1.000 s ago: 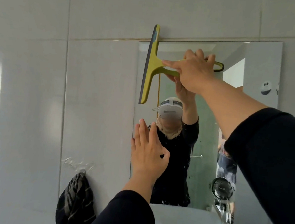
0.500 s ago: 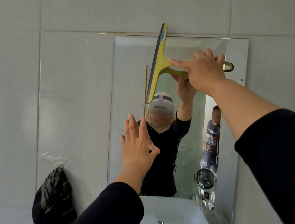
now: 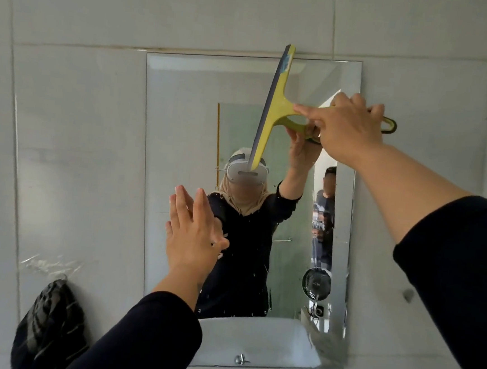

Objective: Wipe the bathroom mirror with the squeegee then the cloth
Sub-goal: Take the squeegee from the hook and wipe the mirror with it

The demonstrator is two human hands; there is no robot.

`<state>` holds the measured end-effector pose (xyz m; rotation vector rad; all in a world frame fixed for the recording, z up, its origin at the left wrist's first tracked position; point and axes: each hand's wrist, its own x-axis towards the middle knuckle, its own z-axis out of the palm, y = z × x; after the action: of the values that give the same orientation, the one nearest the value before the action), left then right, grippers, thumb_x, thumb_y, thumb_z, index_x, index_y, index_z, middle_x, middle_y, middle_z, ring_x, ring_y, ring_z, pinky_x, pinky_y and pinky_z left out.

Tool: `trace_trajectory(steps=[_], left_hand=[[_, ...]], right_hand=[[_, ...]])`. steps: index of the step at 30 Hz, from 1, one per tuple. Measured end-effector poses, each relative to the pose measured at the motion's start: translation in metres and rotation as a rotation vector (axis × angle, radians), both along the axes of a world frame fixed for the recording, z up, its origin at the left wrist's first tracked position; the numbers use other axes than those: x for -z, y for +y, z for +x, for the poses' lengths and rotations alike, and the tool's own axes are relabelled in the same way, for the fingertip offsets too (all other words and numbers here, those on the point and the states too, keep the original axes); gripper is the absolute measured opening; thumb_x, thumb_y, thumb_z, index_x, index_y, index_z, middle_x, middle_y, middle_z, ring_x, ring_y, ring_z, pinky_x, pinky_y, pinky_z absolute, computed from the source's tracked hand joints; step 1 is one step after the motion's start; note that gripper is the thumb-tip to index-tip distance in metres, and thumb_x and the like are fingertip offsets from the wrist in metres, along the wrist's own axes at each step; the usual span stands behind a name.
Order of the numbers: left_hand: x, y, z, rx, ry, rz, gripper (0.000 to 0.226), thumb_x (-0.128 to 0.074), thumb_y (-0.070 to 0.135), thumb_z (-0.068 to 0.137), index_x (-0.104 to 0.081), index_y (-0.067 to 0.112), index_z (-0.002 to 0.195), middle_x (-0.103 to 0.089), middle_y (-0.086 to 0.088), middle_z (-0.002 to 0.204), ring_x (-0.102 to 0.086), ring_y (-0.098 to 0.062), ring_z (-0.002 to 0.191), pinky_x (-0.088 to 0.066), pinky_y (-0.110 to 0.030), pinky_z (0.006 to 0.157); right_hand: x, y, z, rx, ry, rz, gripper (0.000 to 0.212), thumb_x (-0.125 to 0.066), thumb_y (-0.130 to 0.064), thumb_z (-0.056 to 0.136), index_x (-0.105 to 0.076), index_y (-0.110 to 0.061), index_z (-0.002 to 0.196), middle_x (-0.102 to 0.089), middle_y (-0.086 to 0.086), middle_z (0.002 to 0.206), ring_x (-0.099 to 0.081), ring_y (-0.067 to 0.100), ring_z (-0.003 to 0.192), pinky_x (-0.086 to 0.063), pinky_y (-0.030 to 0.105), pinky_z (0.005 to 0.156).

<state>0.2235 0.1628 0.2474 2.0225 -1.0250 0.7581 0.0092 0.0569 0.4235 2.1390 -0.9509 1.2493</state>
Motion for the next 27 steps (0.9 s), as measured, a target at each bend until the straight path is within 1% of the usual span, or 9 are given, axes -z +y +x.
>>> trace_trajectory(steps=[3, 7, 11, 15, 20, 22, 24, 25, 27], left_hand=[[0.0, -0.001, 0.0, -0.008, -0.007, -0.001, 0.107, -0.073, 0.043, 0.078, 0.004, 0.023, 0.149, 0.021, -0.01, 0.157, 0.016, -0.028, 0.145, -0.014, -0.046, 0.117], [0.001, -0.003, 0.002, -0.005, -0.003, -0.011, 0.11, -0.076, 0.044, 0.075, 0.003, 0.023, 0.149, 0.02, -0.01, 0.157, 0.016, -0.028, 0.146, -0.016, -0.047, 0.116], [0.003, -0.003, 0.004, 0.007, 0.006, -0.014, 0.109, -0.076, 0.042, 0.076, 0.003, 0.024, 0.15, 0.021, -0.008, 0.157, 0.017, -0.026, 0.145, -0.015, -0.049, 0.116], [0.004, -0.004, 0.006, 0.006, 0.007, -0.015, 0.11, -0.075, 0.043, 0.076, 0.005, 0.025, 0.15, 0.022, -0.007, 0.157, 0.019, -0.026, 0.145, -0.014, -0.049, 0.117], [0.003, -0.004, 0.007, 0.018, 0.019, -0.021, 0.112, -0.077, 0.043, 0.074, 0.005, 0.026, 0.149, 0.021, -0.008, 0.158, 0.019, -0.026, 0.145, -0.013, -0.05, 0.118], [0.003, -0.003, 0.007, 0.023, 0.015, -0.017, 0.112, -0.077, 0.043, 0.074, 0.005, 0.026, 0.149, 0.02, -0.009, 0.158, 0.018, -0.027, 0.145, -0.013, -0.051, 0.118], [0.003, -0.002, 0.007, 0.024, 0.016, -0.012, 0.113, -0.077, 0.044, 0.074, 0.005, 0.026, 0.15, 0.021, -0.009, 0.158, 0.018, -0.027, 0.145, -0.013, -0.051, 0.118], [0.003, -0.002, 0.007, 0.023, 0.019, -0.008, 0.113, -0.077, 0.043, 0.074, 0.006, 0.026, 0.15, 0.021, -0.009, 0.158, 0.018, -0.027, 0.145, -0.012, -0.051, 0.118], [0.003, -0.002, 0.007, 0.024, 0.025, 0.0, 0.113, -0.076, 0.044, 0.075, 0.006, 0.026, 0.15, 0.021, -0.009, 0.158, 0.019, -0.027, 0.145, -0.011, -0.05, 0.118]], right_hand=[[0.007, -0.004, -0.012, 0.036, -0.019, 0.05, 0.054, -0.034, -0.019, 0.101, -0.027, -0.059, 0.137, -0.048, 0.01, 0.116, -0.04, 0.031, 0.114, -0.03, 0.046, 0.092], [0.016, -0.007, -0.018, 0.059, -0.051, 0.09, 0.056, -0.036, -0.018, 0.1, -0.027, -0.058, 0.137, -0.049, 0.011, 0.115, -0.041, 0.032, 0.111, -0.031, 0.047, 0.091], [0.022, -0.013, -0.026, 0.088, -0.088, 0.136, 0.058, -0.036, -0.017, 0.1, -0.024, -0.06, 0.137, -0.048, 0.011, 0.115, -0.042, 0.032, 0.11, -0.032, 0.047, 0.089], [0.03, -0.016, -0.03, 0.076, -0.128, 0.211, 0.056, -0.037, -0.02, 0.1, -0.025, -0.061, 0.137, -0.048, 0.011, 0.113, -0.043, 0.033, 0.112, -0.031, 0.049, 0.091], [0.049, -0.012, -0.031, 0.036, -0.209, 0.325, 0.052, -0.036, -0.022, 0.101, -0.026, -0.055, 0.14, -0.049, 0.013, 0.117, -0.045, 0.034, 0.113, -0.034, 0.05, 0.091], [0.058, -0.011, -0.025, 0.002, -0.251, 0.388, 0.055, -0.039, -0.022, 0.099, -0.025, -0.056, 0.14, -0.051, 0.012, 0.119, -0.049, 0.035, 0.112, -0.039, 0.048, 0.089], [0.068, -0.007, -0.018, -0.023, -0.291, 0.421, 0.059, -0.042, -0.022, 0.096, -0.023, -0.056, 0.14, -0.055, 0.009, 0.12, -0.054, 0.034, 0.107, -0.044, 0.042, 0.083], [0.073, -0.004, -0.014, -0.041, -0.313, 0.434, 0.059, -0.042, -0.022, 0.095, -0.023, -0.054, 0.141, -0.056, 0.009, 0.121, -0.056, 0.033, 0.106, -0.045, 0.04, 0.081], [0.082, 0.004, -0.008, -0.077, -0.356, 0.465, 0.055, -0.036, -0.021, 0.098, -0.024, -0.048, 0.144, -0.058, 0.01, 0.123, -0.057, 0.033, 0.107, -0.047, 0.04, 0.081]])
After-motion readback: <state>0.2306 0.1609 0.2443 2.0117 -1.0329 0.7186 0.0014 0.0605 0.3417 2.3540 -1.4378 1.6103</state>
